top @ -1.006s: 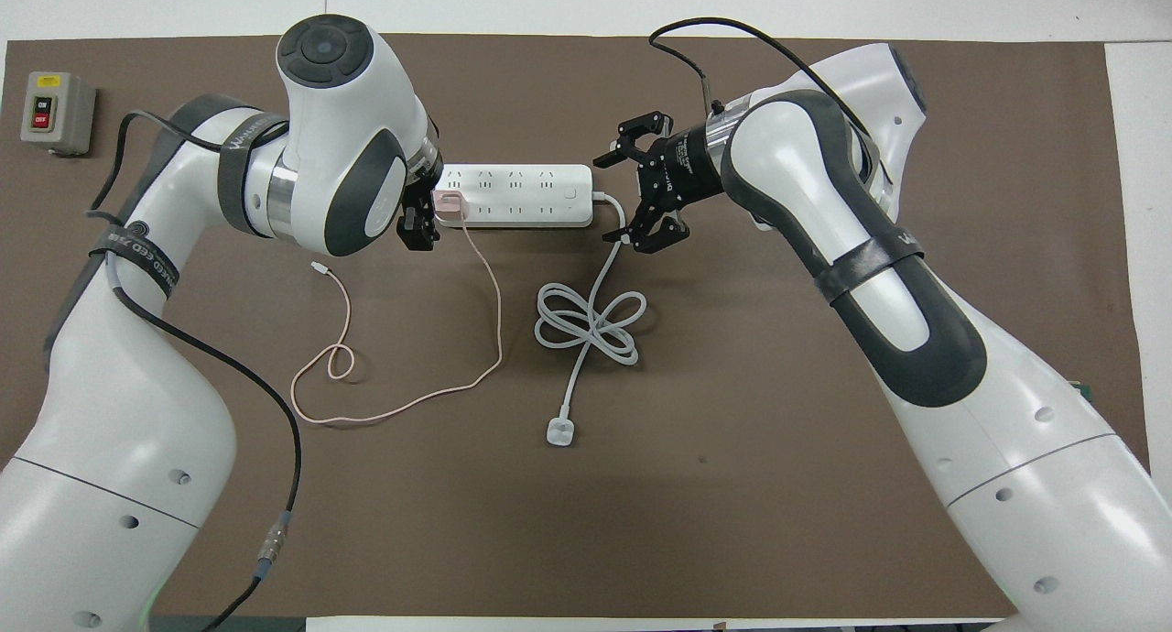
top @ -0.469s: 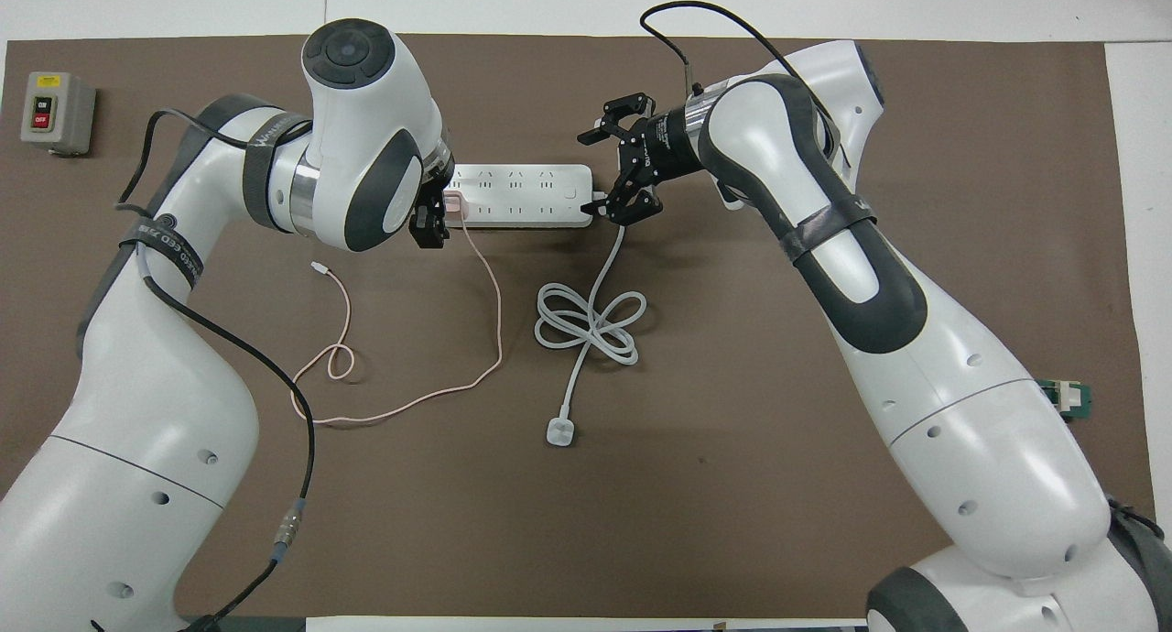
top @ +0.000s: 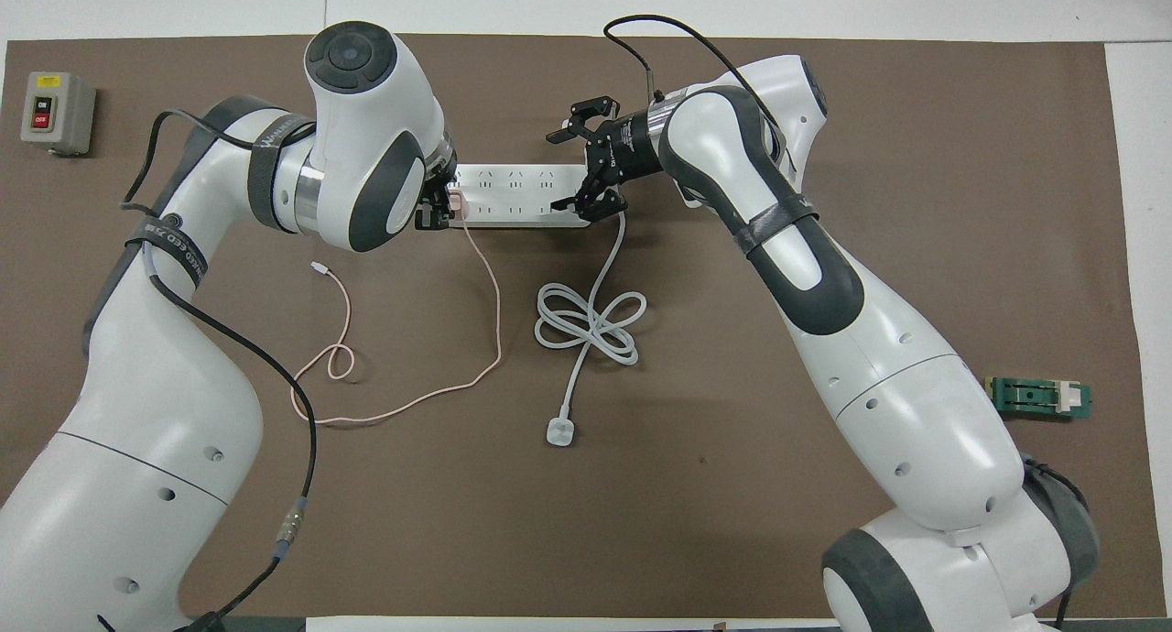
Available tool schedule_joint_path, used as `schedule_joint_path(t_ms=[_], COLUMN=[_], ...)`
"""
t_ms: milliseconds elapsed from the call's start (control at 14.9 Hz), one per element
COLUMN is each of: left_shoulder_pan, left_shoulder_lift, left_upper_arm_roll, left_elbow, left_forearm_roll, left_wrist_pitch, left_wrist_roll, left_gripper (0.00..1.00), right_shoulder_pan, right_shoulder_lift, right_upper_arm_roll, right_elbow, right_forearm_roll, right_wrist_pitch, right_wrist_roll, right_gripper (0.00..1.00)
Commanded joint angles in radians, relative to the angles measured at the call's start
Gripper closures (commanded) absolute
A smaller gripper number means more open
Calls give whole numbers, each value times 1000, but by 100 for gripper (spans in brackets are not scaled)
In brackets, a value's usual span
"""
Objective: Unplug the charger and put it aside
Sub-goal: 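Grasp the pink charger with the left gripper while the right gripper holds the strip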
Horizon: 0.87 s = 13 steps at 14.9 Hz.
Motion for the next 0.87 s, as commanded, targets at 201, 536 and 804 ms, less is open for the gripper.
schedule_joint_path(t_ms=[201, 536, 804], left_shoulder_pan=[-16, -16, -14], left_shoulder_lift=[19, 19, 20], left_upper_arm_roll=[16, 16, 16], left_elbow=[-3, -11, -11], left_forearm_roll=[22, 30, 31], left_wrist_pitch=[40, 49, 49], left_wrist_roll=[1, 4, 4], left_gripper=[100, 100, 100], right_shoulder_pan=[5, 6, 6], right_shoulder_lift=[45, 51, 49], right_upper_arm_roll=[7, 7, 7], right_elbow=[37, 22, 17], right_forearm_roll=[22, 20, 25], right_wrist_pitch=[9, 18, 8], right_wrist_roll=[-61, -99, -98], right_gripper=[0, 0, 0])
